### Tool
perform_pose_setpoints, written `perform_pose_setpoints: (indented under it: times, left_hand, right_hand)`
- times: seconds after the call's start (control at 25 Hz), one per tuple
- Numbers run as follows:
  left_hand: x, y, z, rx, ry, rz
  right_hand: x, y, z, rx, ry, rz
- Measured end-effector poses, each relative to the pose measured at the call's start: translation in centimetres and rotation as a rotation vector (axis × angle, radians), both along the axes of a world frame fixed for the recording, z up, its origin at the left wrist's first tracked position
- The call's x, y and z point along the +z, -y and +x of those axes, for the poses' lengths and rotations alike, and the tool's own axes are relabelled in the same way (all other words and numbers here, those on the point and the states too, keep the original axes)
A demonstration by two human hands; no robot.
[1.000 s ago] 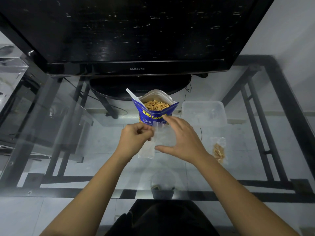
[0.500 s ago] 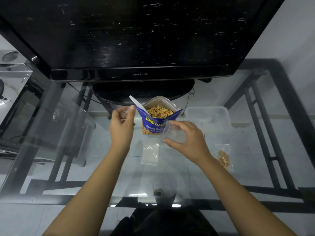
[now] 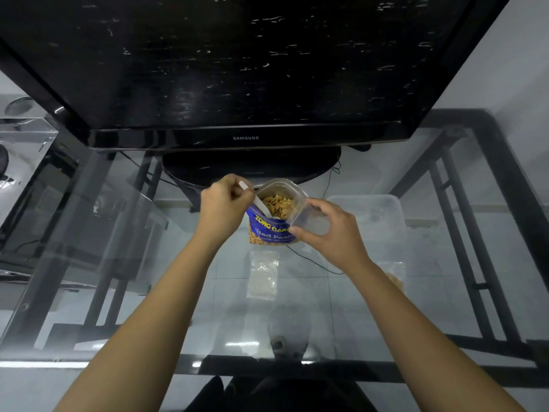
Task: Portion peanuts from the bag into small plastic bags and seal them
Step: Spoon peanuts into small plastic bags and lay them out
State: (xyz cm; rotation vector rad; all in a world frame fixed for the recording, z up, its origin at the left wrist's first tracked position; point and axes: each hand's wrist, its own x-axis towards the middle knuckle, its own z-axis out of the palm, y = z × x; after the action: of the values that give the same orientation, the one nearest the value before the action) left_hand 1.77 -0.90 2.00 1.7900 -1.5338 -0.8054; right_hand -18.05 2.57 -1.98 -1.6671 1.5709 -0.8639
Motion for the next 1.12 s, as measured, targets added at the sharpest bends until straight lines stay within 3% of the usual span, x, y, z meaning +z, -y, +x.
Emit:
perform_pose_setpoints:
  times: [0.12,0.2,0.36,0.6,0.72,1.0,1.12]
  left_hand:
    - [0.3,0.6,0.7,0.134,0.019,-0.146]
    - [-0.3,1.0,0.4,0.101,-0.023,-0.064]
    - [-2.1,1.6,-0.6,0.148,-0.358,0.175]
    - [-2.6,1.8,0.0,0.308,-0.564,0.246]
    - [-3.0,2.2,1.7,0.358,-0.612,0.225]
    - [-0.6,3.1,4.2,0.413,-0.717,0.18]
    - [1.8,4.0,3.9,0.368,-0.699,0.125]
  right_hand:
    - [-0.3,0.0,-0.2,-0.05,0.121,0.049]
    - [-0.7,0.1,-0.2,-0.08,0.192,0.086]
    - [-1.1,0.1,-0.3,-0.074,0.235,0.127]
    - [-0.7,0.2,-0.5,-0.087,0.25,0.125]
    - [0.3,0.4,-0.9,-0.112,0.153,0.052]
    - [2.1,2.9,-0.8,0.038,-0.279,-0.123]
    - [2.3,3.5,0.2,0.063,-0.291,-0.133]
